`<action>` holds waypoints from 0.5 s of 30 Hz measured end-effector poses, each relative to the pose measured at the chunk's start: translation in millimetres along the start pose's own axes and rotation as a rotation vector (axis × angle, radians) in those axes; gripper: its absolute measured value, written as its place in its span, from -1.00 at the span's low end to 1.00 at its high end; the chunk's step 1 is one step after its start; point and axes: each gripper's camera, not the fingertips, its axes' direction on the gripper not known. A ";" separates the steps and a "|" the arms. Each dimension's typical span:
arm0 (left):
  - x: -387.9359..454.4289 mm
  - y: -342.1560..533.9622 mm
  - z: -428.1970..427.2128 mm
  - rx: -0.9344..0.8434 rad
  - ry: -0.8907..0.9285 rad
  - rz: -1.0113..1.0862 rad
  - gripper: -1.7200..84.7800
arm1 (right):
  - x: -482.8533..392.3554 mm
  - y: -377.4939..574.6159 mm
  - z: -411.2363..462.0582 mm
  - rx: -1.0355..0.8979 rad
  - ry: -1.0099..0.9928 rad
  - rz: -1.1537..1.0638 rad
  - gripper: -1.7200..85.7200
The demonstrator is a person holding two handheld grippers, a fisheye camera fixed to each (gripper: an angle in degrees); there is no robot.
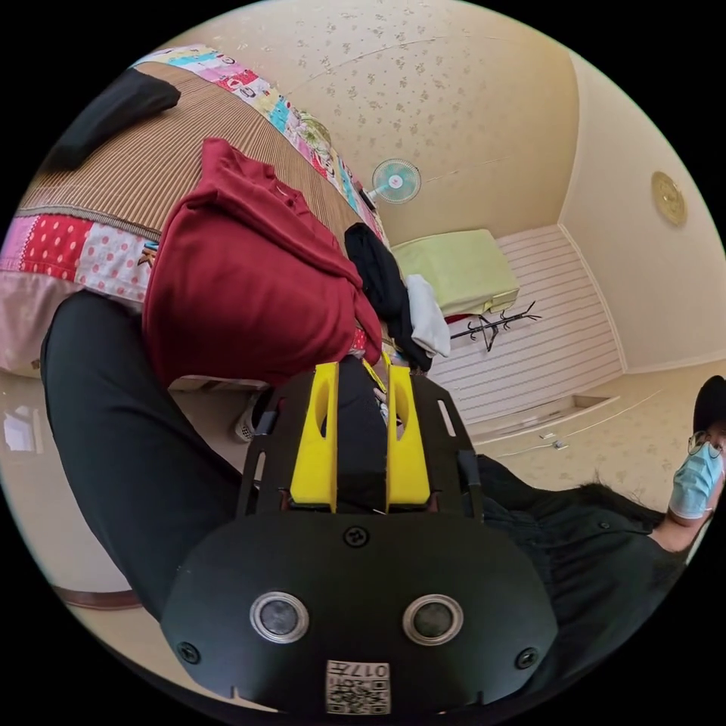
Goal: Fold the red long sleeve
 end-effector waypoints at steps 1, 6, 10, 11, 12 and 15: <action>-0.3 0.4 -1.2 0.005 0.001 -0.002 -0.73 | -17.4 8.3 -6.3 0.090 0.071 -0.034 -0.78; 0.1 4.5 -13.1 0.057 -0.035 0.005 -0.73 | -173.5 132.2 59.2 0.341 0.559 -0.837 -0.88; -3.7 3.3 -8.5 0.072 -0.029 -0.006 -0.73 | -207.7 279.6 213.6 0.222 0.576 -1.387 -0.90; -4.6 3.0 -4.8 0.074 -0.026 -0.010 -0.73 | -195.6 312.5 261.2 0.135 0.573 -1.517 -0.90; -5.0 3.5 -0.7 0.077 -0.022 -0.012 -0.73 | -185.6 327.2 284.7 0.081 0.577 -1.576 -0.90; -6.5 6.4 12.4 0.068 -0.023 -0.022 -0.73 | -102.4 379.2 393.3 -0.364 0.711 -1.768 -0.90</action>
